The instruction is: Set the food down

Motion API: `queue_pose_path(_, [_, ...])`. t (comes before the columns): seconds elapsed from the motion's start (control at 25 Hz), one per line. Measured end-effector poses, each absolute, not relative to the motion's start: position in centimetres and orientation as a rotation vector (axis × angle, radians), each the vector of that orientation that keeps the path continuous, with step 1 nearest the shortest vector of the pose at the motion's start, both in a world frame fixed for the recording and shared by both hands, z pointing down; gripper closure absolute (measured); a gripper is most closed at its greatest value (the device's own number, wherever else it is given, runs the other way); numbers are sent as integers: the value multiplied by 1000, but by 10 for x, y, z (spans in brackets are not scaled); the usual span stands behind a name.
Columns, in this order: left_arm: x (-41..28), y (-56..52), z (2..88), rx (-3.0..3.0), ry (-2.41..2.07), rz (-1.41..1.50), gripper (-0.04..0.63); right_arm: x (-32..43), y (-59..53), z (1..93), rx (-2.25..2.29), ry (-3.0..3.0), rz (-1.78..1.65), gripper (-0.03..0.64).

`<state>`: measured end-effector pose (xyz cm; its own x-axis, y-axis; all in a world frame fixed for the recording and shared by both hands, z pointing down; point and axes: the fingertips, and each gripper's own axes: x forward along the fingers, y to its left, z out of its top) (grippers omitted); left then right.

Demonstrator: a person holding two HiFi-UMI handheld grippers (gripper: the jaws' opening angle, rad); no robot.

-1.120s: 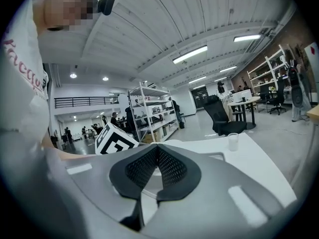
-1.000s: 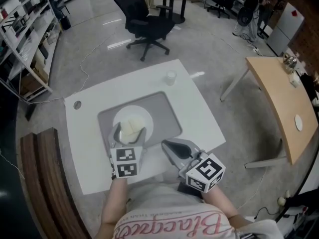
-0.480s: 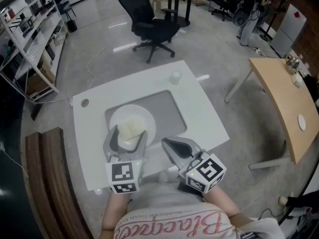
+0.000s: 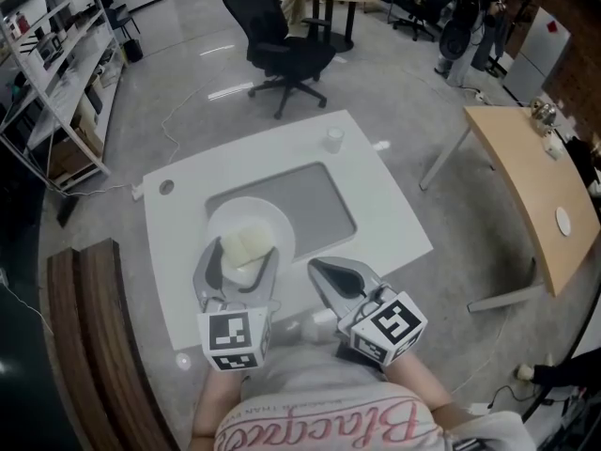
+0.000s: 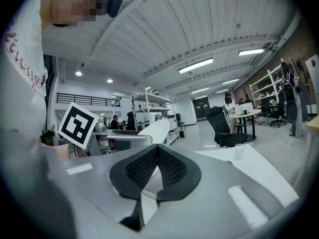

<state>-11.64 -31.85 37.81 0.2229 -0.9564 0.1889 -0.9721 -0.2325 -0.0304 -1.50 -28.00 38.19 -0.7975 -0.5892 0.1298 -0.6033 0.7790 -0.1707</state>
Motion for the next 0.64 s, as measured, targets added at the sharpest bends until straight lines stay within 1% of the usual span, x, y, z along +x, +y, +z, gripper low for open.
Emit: queue_pose_path(0.64, [-126,-298,369,2413,-1865,199,218,-29,-267,375,1006,-2910,282,617])
